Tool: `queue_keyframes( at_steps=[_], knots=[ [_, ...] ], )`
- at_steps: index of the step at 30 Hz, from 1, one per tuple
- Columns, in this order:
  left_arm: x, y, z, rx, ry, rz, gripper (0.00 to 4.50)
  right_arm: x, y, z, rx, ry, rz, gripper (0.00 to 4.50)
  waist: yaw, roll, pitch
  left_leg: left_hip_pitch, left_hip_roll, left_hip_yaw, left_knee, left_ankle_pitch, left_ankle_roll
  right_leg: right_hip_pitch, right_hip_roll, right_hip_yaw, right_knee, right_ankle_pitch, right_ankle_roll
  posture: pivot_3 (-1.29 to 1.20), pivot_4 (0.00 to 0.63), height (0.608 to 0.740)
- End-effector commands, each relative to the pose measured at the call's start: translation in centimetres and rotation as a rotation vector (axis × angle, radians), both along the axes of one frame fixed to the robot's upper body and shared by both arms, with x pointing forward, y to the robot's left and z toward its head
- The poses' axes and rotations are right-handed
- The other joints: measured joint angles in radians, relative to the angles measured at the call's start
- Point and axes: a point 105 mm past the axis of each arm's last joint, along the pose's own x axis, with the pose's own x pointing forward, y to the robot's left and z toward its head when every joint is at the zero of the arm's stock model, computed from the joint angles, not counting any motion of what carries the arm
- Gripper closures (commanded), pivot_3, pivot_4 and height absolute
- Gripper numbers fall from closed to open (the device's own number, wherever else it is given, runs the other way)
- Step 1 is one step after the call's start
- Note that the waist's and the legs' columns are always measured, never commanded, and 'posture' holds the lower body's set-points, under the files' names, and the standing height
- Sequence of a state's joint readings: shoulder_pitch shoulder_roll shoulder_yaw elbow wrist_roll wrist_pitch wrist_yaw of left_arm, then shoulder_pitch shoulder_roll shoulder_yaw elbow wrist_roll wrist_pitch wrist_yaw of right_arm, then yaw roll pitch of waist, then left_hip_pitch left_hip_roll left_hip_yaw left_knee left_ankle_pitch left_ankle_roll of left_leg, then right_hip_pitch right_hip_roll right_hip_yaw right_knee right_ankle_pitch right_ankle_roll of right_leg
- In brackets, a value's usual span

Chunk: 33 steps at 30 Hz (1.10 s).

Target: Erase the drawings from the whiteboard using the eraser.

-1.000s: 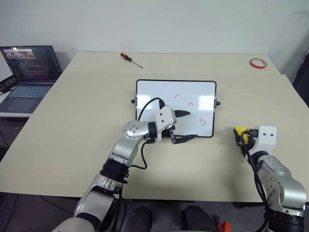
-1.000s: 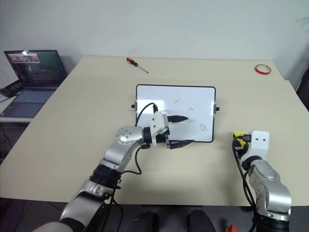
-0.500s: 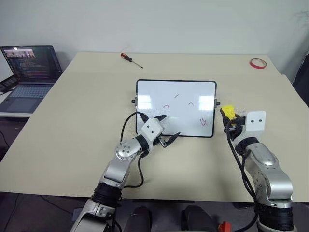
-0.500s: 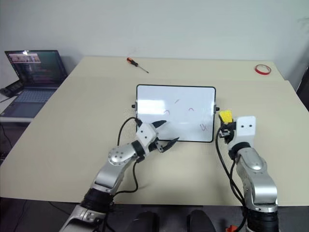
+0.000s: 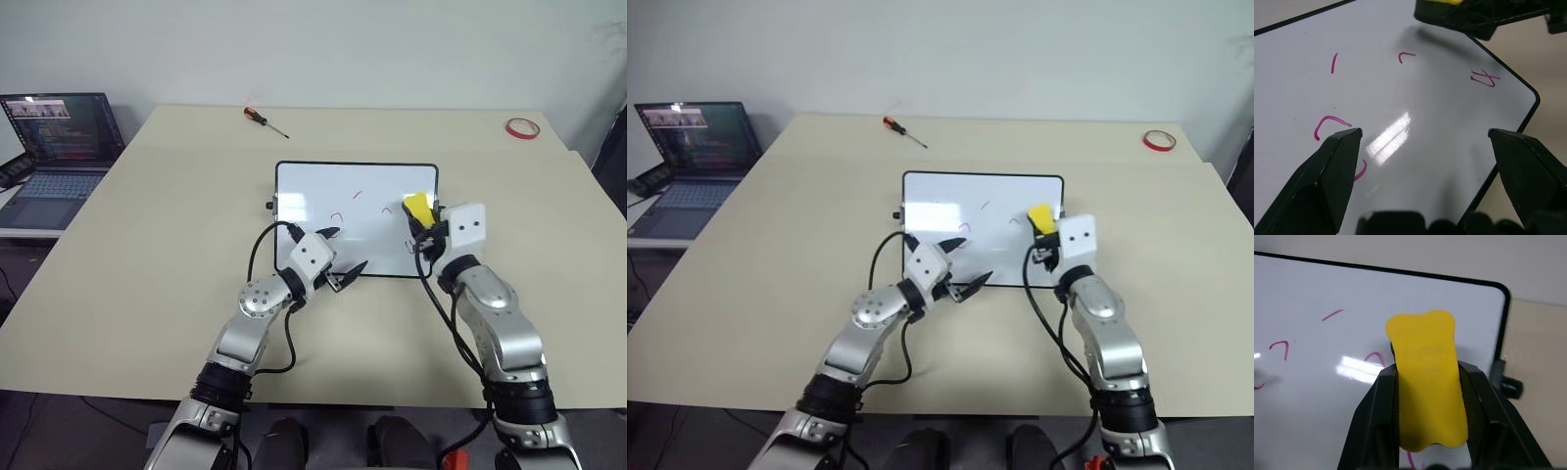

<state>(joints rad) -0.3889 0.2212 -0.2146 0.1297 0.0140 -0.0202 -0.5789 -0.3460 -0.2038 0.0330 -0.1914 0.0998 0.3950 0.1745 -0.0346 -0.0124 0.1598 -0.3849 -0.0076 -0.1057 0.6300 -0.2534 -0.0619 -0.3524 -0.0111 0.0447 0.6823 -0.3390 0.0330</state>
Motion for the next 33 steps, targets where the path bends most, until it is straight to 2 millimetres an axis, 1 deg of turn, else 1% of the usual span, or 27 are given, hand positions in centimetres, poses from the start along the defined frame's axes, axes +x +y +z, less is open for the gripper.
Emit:
queue_keyframes(
  at_steps=[1, 5, 9, 12, 14, 17, 19, 22, 26, 28, 31, 33],
  knots=[
    [0.0, -0.3, 1.2, -0.013, -0.049, -0.016, 0.00, 0.8, 0.6, 1.4, 0.014, -0.059, 0.006, 3.23, 0.001, 0.000, 0.000, 0.000, 0.000, 0.000, 0.000, 0.000, 0.000, 0.000, 0.000, 0.000, 0.000, 0.000, 0.000, 0.00, 0.150, 0.740],
    [-0.2, -0.2, 1.1, -0.014, -0.047, -0.013, 0.00, 1.7, 0.8, 1.4, -0.004, -0.052, -0.010, 3.23, 0.002, 0.000, 0.000, 0.000, 0.000, 0.000, 0.000, 0.000, 0.000, 0.000, -0.004, 0.000, 0.000, 0.000, 0.000, 0.00, 0.150, 0.740],
    [-0.3, -0.3, 1.0, -0.015, -0.044, -0.012, 0.00, 1.8, 1.1, -0.4, -0.079, 0.017, 0.004, 3.23, 0.001, 0.000, 0.000, 0.000, 0.000, 0.000, 0.000, 0.000, 0.000, 0.000, -0.004, 0.000, 0.000, 0.000, 0.000, 0.00, 0.150, 0.740],
    [-0.2, -0.3, 1.2, -0.021, -0.048, -0.007, 0.00, 0.8, 2.2, -2.0, -0.119, 0.059, 0.072, 3.23, 0.001, 0.000, 0.000, 0.000, 0.000, 0.000, 0.000, 0.000, 0.000, 0.000, -0.004, 0.000, 0.000, 0.000, 0.000, 0.00, 0.150, 0.740],
    [-0.1, -0.3, 1.3, -0.023, -0.051, -0.002, 0.00, 0.1, 2.9, -2.7, -0.138, 0.074, 0.118, 3.23, -0.001, 0.000, 0.000, 0.000, 0.000, 0.000, 0.000, 0.000, 0.000, 0.000, -0.004, 0.000, 0.000, 0.000, 0.000, 0.00, 0.150, 0.740],
    [0.1, 0.0, 1.4, -0.022, -0.055, 0.005, 0.00, -1.0, 4.1, -3.3, -0.162, 0.087, 0.187, 3.23, -0.001, 0.000, 0.000, 0.001, 0.000, 0.000, 0.000, 0.000, 0.000, 0.001, -0.004, 0.000, 0.001, 0.000, 0.000, 0.00, 0.150, 0.740],
    [0.2, 0.1, 1.4, -0.020, -0.055, 0.008, 0.00, -1.3, 4.1, -3.4, -0.164, 0.093, 0.194, 3.23, -0.001, 0.000, 0.000, 0.001, 0.000, 0.000, 0.000, 0.000, 0.000, 0.001, -0.004, 0.000, 0.001, 0.000, 0.000, 0.00, 0.150, 0.740],
    [0.2, 0.1, 1.4, -0.019, -0.055, 0.008, 0.00, -0.2, 2.3, -3.1, -0.171, 0.089, 0.104, 3.23, 0.001, 0.000, 0.000, 0.001, 0.000, 0.000, 0.001, 0.000, 0.000, 0.001, -0.004, 0.000, 0.001, 0.000, 0.000, 0.00, 0.150, 0.740],
    [0.2, -0.1, 1.4, -0.020, -0.054, 0.002, 0.00, 1.3, -0.8, -2.4, -0.188, 0.079, -0.050, 3.23, 0.003, 0.000, 0.000, 0.001, -0.001, -0.001, 0.001, 0.000, 0.000, 0.001, -0.004, 0.000, 0.001, 0.000, 0.000, 0.00, 0.150, 0.740],
    [0.1, -0.3, 1.4, -0.021, -0.053, -0.002, 0.00, 1.8, -2.1, -2.1, -0.212, 0.071, -0.114, 3.23, 0.003, 0.000, 0.000, 0.001, -0.001, -0.001, 0.001, 0.000, 0.000, 0.001, -0.004, -0.001, 0.001, 0.000, 0.000, 0.00, 0.150, 0.740],
    [0.1, -0.4, 1.4, -0.021, -0.053, -0.006, 0.00, 1.8, -2.8, -2.3, -0.249, 0.082, -0.145, 3.23, 0.006, 0.000, 0.000, 0.001, -0.001, -0.001, 0.002, 0.000, 0.000, 0.002, -0.004, -0.001, 0.001, 0.000, 0.000, 0.00, 0.150, 0.740],
    [0.1, -0.4, 1.4, -0.022, -0.052, -0.006, 0.00, 1.5, -2.6, -2.6, -0.248, 0.095, -0.135, 3.23, 0.006, 0.000, 0.000, 0.001, -0.001, -0.001, 0.002, 0.000, 0.000, 0.002, -0.004, -0.001, 0.001, 0.000, 0.000, 0.00, 0.150, 0.740]
  ],
)
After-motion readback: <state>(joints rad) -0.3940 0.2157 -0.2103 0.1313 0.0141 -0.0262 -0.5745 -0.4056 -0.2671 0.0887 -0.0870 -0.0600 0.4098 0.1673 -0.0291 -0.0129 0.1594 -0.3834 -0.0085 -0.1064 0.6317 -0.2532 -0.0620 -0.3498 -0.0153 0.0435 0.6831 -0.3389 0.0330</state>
